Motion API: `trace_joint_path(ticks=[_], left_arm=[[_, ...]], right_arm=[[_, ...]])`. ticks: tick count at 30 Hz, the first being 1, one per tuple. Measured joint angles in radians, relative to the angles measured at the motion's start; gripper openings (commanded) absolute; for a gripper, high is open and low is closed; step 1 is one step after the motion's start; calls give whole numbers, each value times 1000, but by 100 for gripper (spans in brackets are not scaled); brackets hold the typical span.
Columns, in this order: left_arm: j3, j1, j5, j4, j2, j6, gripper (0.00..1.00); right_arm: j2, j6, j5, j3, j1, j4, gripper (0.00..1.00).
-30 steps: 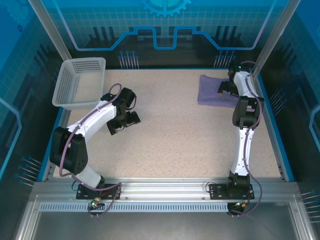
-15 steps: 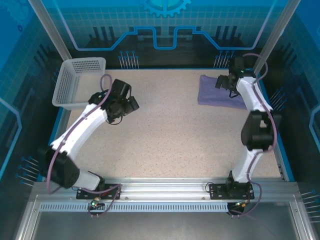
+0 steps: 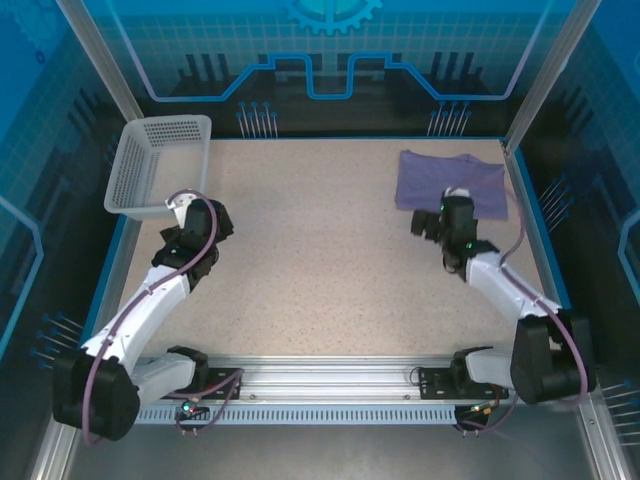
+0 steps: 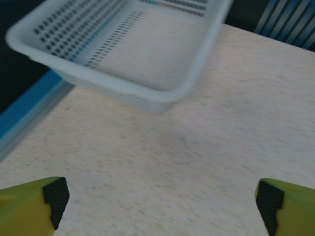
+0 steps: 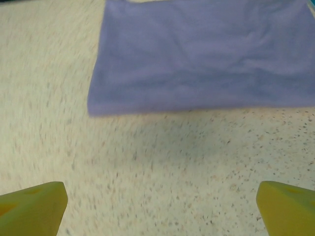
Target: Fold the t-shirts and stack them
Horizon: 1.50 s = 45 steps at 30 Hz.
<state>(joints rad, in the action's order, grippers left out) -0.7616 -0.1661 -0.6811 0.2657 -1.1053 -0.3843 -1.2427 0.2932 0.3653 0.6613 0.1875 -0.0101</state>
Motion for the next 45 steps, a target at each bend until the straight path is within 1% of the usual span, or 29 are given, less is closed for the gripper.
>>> trace_joint_path(ticks=[2,6,10,15,20,25,29,33,35,37,39,41,45], left_arm=[[18,55,5,-57,-32,52,99],[57,142,51,-189,-126,167,99],[99,171,106,-297,-195,232,99],[156,169,196,-445,-243,257,99],[241,163,239,-572,-268,262,99],[229,161,290,-697,-375,278,99],[218,129,316,-756,-426,311,99],[258,114,349,-875,-419,336,99],[319,114,370,-967,-413,342,99],[377,115,390,-1055,-419,349,99],[421,114,410,-1120,-433,361,99],[430,115,428,-1139,-442,367,99],[401,142,489,-1141,-443,365,99]], right_arm=[[-7,-58,18,-39,27,33,100],[-54,-127,3,-57,14,88,100],[-53,-164,-49,-140,-6,169,100],[-121,-196,-114,-136,-48,258,100],[-221,-243,-156,-82,-70,340,100],[-234,-261,-234,-95,-131,456,100],[-234,-274,-269,-132,-130,522,100],[-214,-275,-245,-204,-125,614,100],[-193,-275,-229,-293,-122,728,100],[-205,-275,-216,-370,-122,843,100],[-221,-275,-210,-412,-122,883,100],[-229,-272,-202,-403,-121,886,100],[-251,-268,-182,-281,-120,825,100]])
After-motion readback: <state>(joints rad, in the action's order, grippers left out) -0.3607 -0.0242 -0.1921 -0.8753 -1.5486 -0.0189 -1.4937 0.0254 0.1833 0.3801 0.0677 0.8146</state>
